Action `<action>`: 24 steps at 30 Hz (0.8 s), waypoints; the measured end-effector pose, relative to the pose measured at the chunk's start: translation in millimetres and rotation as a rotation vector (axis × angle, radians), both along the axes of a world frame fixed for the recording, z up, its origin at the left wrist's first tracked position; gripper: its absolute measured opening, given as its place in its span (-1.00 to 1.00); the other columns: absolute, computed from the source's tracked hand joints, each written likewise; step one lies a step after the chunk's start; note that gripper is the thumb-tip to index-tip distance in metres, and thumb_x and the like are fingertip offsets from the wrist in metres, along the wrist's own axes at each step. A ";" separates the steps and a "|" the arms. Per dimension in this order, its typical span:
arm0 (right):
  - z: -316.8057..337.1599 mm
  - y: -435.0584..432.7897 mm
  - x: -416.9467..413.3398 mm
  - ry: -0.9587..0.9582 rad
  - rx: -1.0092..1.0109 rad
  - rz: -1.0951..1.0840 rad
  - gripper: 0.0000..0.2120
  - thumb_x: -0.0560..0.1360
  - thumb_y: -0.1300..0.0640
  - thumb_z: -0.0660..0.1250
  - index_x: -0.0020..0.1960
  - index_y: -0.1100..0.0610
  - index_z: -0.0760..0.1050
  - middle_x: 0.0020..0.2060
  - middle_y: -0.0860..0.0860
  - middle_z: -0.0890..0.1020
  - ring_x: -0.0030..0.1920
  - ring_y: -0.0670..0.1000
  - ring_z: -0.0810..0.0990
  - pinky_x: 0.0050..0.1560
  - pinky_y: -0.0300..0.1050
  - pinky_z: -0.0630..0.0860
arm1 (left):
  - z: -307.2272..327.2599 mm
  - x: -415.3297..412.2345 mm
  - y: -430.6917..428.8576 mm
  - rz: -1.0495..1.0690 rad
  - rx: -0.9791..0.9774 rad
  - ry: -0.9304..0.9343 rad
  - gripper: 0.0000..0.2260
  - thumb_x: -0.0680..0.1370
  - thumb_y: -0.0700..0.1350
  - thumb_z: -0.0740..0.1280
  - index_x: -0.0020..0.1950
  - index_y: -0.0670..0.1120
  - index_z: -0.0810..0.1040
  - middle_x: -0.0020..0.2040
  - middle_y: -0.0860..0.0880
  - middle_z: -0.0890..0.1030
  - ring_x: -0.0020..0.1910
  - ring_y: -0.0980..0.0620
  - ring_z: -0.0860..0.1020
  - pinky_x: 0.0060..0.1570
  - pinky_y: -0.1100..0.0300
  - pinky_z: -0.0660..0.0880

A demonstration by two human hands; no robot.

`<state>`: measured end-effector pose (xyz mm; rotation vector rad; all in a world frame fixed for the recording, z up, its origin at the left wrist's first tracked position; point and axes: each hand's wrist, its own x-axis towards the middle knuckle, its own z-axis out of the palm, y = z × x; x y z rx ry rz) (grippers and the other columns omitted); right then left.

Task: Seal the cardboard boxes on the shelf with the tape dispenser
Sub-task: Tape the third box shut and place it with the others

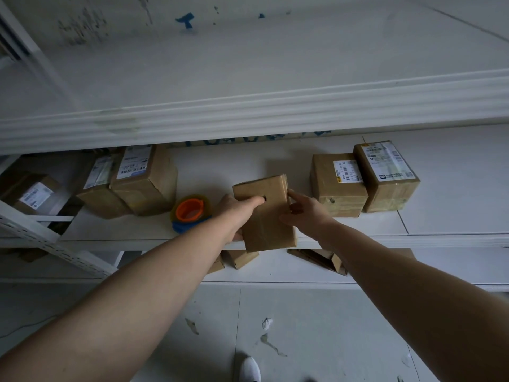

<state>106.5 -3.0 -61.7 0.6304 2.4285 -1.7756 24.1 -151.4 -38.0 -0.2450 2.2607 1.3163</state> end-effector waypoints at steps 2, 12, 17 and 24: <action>0.0 0.8 0.7 0.059 -0.069 -0.033 -0.21 0.42 0.31 0.44 0.51 -0.11 0.20 0.23 0.06 0.49 0.25 0.03 0.47 0.24 -0.08 0.42 | 2.3 -3.4 -5.9 -0.007 0.061 -0.069 -0.61 0.46 0.12 0.40 0.18 -0.04 0.44 0.03 -0.07 0.59 -0.01 -0.09 0.58 -0.12 0.02 0.60; 3.2 -9.0 -4.9 0.192 -0.306 -0.040 -0.22 0.39 0.48 0.39 0.41 -0.15 0.30 0.21 0.01 0.54 0.29 0.01 0.45 0.20 0.06 0.50 | 7.8 -24.5 -45.2 -0.086 0.038 -0.039 -0.39 0.44 -0.10 0.49 0.39 0.01 0.26 0.27 -0.09 0.45 0.22 -0.16 0.51 -0.01 -0.08 0.61; -0.7 -5.7 -13.8 0.259 -0.305 -0.149 -0.29 0.41 0.39 0.43 0.44 -0.06 0.30 0.30 -0.02 0.49 0.34 -0.01 0.43 0.30 0.02 0.46 | 4.4 -24.8 -41.9 -0.152 -0.083 0.072 -0.59 0.49 -0.05 0.44 0.24 0.04 0.33 0.19 -0.03 0.46 0.16 -0.09 0.51 0.07 -0.06 0.59; -12.0 2.8 -22.8 0.222 -0.228 -0.351 -0.04 0.25 0.28 0.59 0.51 -0.02 0.18 0.40 0.06 0.36 0.36 0.07 0.41 0.30 0.09 0.47 | -7.0 -17.1 -38.8 -0.121 -0.064 0.092 -0.70 0.47 -0.20 0.45 0.09 -0.10 0.40 0.07 -0.11 0.52 0.05 -0.09 0.55 -0.07 0.01 0.64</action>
